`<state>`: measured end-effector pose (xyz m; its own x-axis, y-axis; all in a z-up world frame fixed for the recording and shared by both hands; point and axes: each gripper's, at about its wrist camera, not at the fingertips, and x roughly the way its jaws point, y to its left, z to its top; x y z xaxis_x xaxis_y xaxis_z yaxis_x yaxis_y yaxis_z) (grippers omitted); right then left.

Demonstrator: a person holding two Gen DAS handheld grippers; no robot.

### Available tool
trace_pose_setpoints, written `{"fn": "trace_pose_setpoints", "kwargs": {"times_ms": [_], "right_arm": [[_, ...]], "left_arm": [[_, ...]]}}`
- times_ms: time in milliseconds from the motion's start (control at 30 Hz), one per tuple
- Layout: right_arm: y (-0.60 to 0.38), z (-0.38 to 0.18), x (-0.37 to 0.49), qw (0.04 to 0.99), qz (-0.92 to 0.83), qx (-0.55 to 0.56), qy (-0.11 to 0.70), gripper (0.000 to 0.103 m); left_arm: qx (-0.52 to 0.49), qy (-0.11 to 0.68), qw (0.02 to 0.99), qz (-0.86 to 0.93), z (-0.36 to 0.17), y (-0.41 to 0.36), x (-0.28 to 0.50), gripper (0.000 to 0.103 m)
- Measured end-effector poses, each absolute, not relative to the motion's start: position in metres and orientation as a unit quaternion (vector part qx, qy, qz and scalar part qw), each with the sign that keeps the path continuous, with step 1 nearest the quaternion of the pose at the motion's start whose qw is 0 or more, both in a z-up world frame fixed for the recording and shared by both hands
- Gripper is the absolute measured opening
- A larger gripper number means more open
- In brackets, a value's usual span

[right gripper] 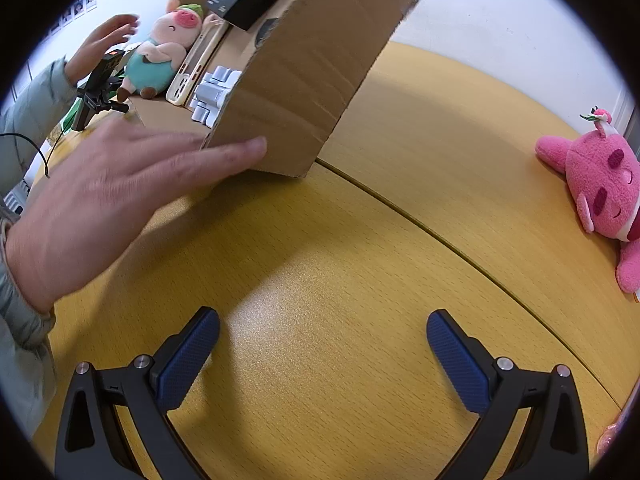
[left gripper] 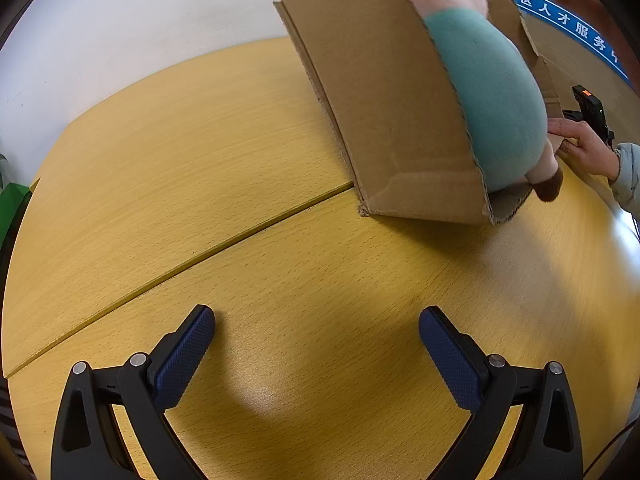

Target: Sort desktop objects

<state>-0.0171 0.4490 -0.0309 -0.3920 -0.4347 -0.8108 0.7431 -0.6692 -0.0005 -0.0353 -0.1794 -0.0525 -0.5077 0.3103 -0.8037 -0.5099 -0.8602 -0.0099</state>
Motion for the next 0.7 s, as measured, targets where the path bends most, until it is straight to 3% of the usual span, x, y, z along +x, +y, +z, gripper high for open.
{"fn": "trace_pose_setpoints", "kwargs": {"times_ms": [700], "right_arm": [[0.4499, -0.0305, -0.0187, 0.362, -0.814, 0.416, 0.186, 0.103]], "left_arm": [[-0.435, 0.114, 0.237, 0.861, -0.0528, -0.1788, -0.0356, 0.103]]}}
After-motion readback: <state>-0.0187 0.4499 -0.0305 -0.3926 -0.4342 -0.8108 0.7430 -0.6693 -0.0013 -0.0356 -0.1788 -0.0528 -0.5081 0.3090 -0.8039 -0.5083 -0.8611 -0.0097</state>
